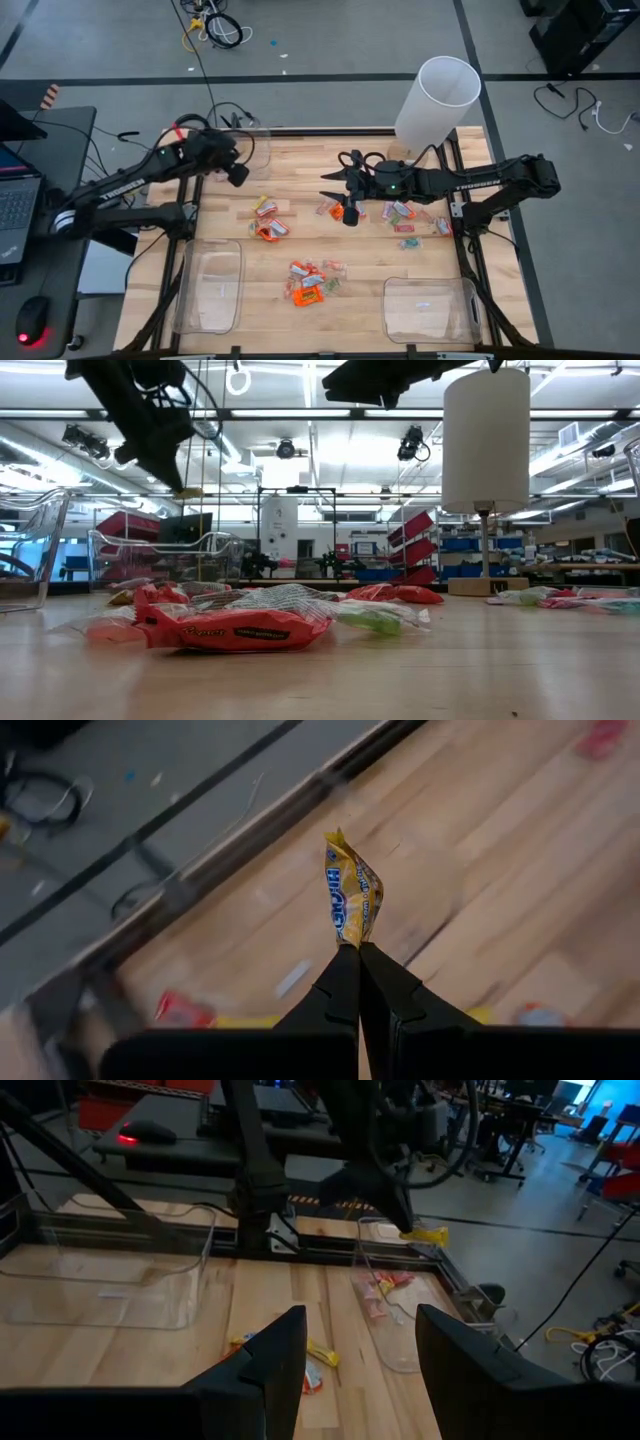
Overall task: Sort candy
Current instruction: Put the yellow candy into the top left transparent bin
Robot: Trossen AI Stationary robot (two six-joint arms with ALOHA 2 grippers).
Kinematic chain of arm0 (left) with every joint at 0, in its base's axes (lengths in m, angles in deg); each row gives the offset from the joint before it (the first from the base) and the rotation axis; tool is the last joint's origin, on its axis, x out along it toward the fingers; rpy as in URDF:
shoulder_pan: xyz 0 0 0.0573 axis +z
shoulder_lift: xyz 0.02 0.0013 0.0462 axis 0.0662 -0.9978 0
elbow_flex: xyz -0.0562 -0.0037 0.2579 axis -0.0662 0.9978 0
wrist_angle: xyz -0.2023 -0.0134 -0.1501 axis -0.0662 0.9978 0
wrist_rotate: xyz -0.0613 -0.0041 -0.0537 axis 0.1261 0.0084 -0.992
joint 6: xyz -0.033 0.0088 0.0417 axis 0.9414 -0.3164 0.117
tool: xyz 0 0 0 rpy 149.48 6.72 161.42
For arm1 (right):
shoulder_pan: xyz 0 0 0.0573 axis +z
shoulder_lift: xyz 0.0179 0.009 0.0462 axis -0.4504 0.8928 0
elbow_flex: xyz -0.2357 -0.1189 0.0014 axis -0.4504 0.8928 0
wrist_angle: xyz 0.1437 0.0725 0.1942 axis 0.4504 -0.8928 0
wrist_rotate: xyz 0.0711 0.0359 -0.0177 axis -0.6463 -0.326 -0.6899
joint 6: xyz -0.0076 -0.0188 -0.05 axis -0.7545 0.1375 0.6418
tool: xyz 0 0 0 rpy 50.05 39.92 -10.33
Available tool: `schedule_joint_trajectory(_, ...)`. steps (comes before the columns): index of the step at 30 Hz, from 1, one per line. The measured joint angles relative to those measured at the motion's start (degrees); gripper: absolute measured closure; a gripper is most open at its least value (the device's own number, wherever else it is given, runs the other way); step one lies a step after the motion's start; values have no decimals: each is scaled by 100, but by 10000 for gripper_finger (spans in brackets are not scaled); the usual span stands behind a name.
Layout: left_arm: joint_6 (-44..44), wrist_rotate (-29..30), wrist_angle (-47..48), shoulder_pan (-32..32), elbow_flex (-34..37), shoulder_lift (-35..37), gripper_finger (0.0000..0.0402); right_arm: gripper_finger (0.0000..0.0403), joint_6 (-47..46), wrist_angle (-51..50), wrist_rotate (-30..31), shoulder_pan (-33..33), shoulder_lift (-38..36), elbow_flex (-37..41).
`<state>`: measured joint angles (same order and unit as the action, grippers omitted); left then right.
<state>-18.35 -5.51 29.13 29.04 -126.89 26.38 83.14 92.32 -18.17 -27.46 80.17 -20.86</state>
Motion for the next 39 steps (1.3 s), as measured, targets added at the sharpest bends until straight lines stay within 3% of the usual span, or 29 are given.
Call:
schedule_joint_trajectory(16,-119,-30,995,953,7,-821,401,228,-18,-2,0,0,2,0)
schedule_joint_trajectory(27,-361,-28,894,1069,7,-1527,398,228,-20,119,0,-16,5,140)
schedule_joint_trajectory(39,-333,188,862,1069,7,-1586,354,228,-282,672,0,-227,7,590)
